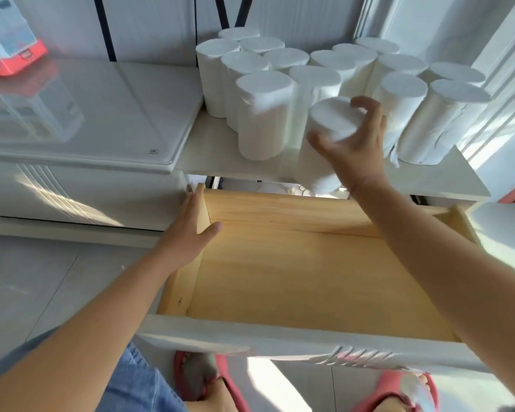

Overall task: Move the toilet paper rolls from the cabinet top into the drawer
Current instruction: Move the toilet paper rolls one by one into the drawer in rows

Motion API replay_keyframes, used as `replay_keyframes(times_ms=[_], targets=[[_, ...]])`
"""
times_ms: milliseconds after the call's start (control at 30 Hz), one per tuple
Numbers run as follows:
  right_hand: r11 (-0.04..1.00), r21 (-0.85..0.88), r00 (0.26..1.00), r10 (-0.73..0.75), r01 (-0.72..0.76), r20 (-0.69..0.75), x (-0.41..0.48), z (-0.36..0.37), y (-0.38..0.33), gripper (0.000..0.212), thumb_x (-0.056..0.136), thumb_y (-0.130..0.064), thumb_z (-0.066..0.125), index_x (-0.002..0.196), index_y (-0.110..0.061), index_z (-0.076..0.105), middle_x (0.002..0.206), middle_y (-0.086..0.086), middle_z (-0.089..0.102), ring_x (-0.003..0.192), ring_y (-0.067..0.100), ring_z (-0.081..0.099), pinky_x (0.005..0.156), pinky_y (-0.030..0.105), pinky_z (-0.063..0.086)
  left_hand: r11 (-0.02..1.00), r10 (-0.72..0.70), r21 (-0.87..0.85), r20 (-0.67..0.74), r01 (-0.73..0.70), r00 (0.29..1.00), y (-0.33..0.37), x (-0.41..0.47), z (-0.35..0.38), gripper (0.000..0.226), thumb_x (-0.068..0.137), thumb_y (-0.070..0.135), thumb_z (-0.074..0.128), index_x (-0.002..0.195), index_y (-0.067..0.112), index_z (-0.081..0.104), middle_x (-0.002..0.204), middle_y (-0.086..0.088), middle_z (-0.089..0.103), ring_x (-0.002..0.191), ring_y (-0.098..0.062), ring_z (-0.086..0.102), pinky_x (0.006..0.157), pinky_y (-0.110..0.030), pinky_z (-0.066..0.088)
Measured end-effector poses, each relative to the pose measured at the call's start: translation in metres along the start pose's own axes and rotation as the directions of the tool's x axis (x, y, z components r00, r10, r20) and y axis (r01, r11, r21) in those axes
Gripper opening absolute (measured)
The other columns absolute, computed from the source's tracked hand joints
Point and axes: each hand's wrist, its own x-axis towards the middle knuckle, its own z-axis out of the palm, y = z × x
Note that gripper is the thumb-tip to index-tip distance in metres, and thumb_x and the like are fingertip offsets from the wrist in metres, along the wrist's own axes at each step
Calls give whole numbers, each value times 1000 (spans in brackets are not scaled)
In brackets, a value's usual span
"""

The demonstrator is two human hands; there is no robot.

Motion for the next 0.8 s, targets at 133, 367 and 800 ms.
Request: replay_keyframes(times_ms=[133,367,800], targets=[[989,88,937,-143,121,319,-68,0,-9,86,58,-48,79,129,-30,32,131,0,43,119,17,46,96,28,45,998,-13,-65,-12,12,1000,0,0,1,74,89,59,37,141,49,-14,158,14,-10,141,-4,1,110,-37,17],[997,-58,835,79,-57,544,-107,60,34,93,57,-25,89,132,-30,35,129,-4,33,111,12,40,92,23,37,993,-42,-107,-27,39,999,0,1,2,72,91,60,34,145,42,-8,157,16,-9,143,-6,4,109,-34,15],[687,-338,374,667,-643,645,-76,62,53,71,84,-58,58,140,-25,30,134,11,38,85,34,67,63,38,60,1000,-13,-29,-45,12,999,6,13,-2,71,93,56,33,149,29,-1,158,10,-9,144,-7,0,111,-37,15]])
